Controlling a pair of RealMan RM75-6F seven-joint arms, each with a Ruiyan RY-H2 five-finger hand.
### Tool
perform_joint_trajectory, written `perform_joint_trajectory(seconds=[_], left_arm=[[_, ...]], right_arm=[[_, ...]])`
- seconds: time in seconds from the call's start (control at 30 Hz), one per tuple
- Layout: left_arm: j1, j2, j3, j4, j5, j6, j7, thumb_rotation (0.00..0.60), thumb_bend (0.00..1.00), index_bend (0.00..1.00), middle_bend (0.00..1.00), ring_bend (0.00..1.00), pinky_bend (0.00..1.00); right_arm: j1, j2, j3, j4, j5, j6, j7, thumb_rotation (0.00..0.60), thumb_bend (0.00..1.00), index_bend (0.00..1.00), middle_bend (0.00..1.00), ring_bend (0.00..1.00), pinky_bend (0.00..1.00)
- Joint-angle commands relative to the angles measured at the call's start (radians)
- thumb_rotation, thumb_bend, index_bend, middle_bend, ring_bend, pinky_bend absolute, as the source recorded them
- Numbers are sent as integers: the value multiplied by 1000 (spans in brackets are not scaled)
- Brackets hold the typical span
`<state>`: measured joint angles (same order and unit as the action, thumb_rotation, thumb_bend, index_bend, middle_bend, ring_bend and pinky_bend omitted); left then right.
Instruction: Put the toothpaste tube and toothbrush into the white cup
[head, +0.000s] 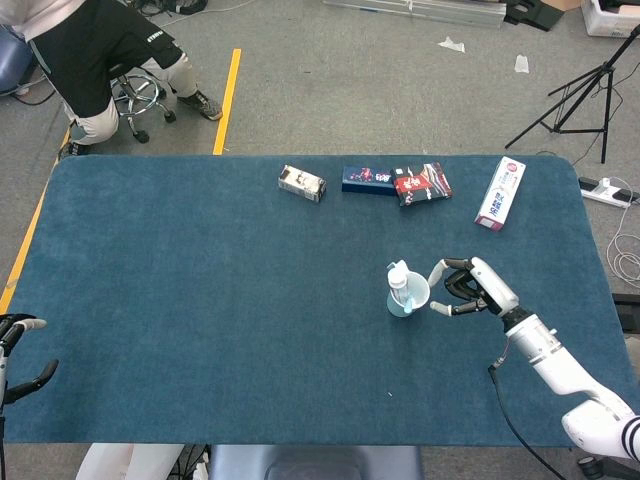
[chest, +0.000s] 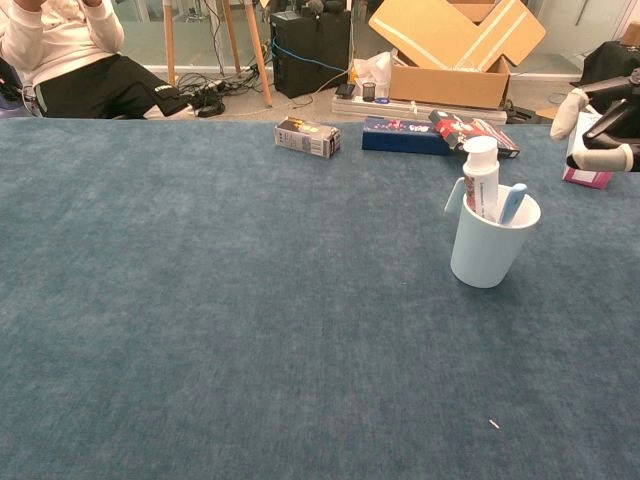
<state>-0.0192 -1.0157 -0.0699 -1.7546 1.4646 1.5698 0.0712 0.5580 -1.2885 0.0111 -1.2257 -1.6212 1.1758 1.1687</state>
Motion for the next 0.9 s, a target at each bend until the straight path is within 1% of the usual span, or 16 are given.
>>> perform_joint_trajectory(seconds=[0.03, 0.1, 0.2, 0.3, 0.43, 0.47, 0.53, 0.63, 0.73, 0.8, 0.87, 0.9], left_arm=[[0, 0, 0, 0, 0, 0, -1, 600, 219, 335, 299, 214, 272], [0, 0, 0, 0, -1, 0, -1, 600, 219, 335, 299, 214, 272], [0, 0, 0, 0, -1, -1, 0, 600, 219, 335, 299, 214, 272], [-1, -1, 1, 1, -1, -3, 4, 600, 219, 335, 299, 214, 272], [-2, -4, 2, 1, -2, -6, 11, 600, 218, 335, 299, 214, 272], [-3, -5, 2, 1, -2, -6, 13, 600, 219, 335, 299, 214, 272], [-4, -7, 1, 2, -4, -9, 16, 600, 219, 335, 299, 214, 272], [-8, -11, 1, 4, -6, -15, 22, 600, 219, 335, 299, 214, 272], [-12, -16, 1, 8, -9, -24, 27, 600, 219, 335, 299, 214, 272], [-16, -20, 1, 11, -12, -30, 30, 600, 219, 335, 299, 214, 272], [-20, -24, 0, 15, -15, -38, 31, 600, 219, 335, 299, 214, 272], [-22, -26, 1, 17, -17, -42, 32, 600, 219, 335, 299, 214, 272]], right_arm=[[-5, 9, -3, -9, -4, 10, -10, 600, 90, 626, 1000, 1000, 1000], [-11, 23, -6, -27, -9, 23, -30, 600, 90, 626, 1000, 1000, 1000], [-27, 56, -9, -69, -17, 53, -100, 600, 89, 626, 1000, 1000, 1000], [-52, 105, -9, -136, -12, 82, -237, 600, 89, 626, 1000, 1000, 1000], [-100, 183, 0, -257, 27, 117, -525, 600, 88, 617, 1000, 999, 1000], [-118, 206, 3, -296, 46, 129, -627, 600, 86, 612, 1000, 993, 1000], [-152, 239, 9, -360, 79, 158, -803, 600, 84, 601, 1000, 975, 1000], [-200, 271, 12, -431, 119, 206, -1015, 600, 81, 578, 1000, 936, 1000], [-246, 277, 14, -465, 145, 263, -1163, 600, 76, 552, 1000, 895, 1000], [-272, 272, 15, -467, 154, 295, -1227, 600, 73, 539, 999, 865, 1000], [-300, 258, 16, -458, 163, 332, -1295, 600, 72, 524, 980, 829, 1000], [-311, 251, 17, -453, 168, 346, -1322, 600, 72, 515, 954, 804, 1000]])
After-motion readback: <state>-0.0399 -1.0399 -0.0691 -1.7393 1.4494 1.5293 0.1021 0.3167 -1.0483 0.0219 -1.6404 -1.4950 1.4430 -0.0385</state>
